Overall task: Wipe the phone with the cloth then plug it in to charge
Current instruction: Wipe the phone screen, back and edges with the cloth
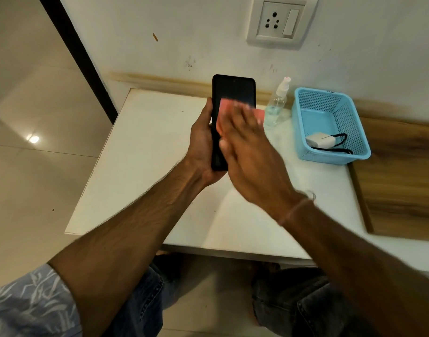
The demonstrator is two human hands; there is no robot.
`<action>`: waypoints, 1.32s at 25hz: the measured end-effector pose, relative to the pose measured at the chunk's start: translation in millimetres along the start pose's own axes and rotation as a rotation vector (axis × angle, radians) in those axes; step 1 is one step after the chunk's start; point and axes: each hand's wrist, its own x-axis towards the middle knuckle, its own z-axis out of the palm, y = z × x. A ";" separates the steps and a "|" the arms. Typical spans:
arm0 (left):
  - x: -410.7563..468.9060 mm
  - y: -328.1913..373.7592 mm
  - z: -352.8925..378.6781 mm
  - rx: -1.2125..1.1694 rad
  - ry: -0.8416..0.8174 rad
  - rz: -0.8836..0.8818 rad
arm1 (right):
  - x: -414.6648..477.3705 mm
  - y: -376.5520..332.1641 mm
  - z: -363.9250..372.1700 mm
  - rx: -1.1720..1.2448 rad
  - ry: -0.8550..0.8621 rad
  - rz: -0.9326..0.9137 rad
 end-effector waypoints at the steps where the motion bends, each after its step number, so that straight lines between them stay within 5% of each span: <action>1: -0.4 -0.2 0.8 -0.011 -0.001 0.001 | 21.7 4.2 -4.4 -0.001 0.020 0.022; 7: -0.9 -1.2 0.5 -0.041 0.030 -0.005 | 70.5 12.9 -9.7 -0.008 0.043 0.068; 18: -6.9 -2.8 8.5 -0.041 -0.085 -0.096 | -93.4 -23.2 18.3 0.013 -0.083 -0.065; 25: -9.1 -9.2 9.4 -0.169 -0.250 -0.047 | -15.9 -13.9 1.5 0.038 -0.034 -0.060; 33: -9.4 -18.7 15.3 -0.283 -0.032 -0.014 | 61.6 -7.8 -10.3 0.025 0.049 0.070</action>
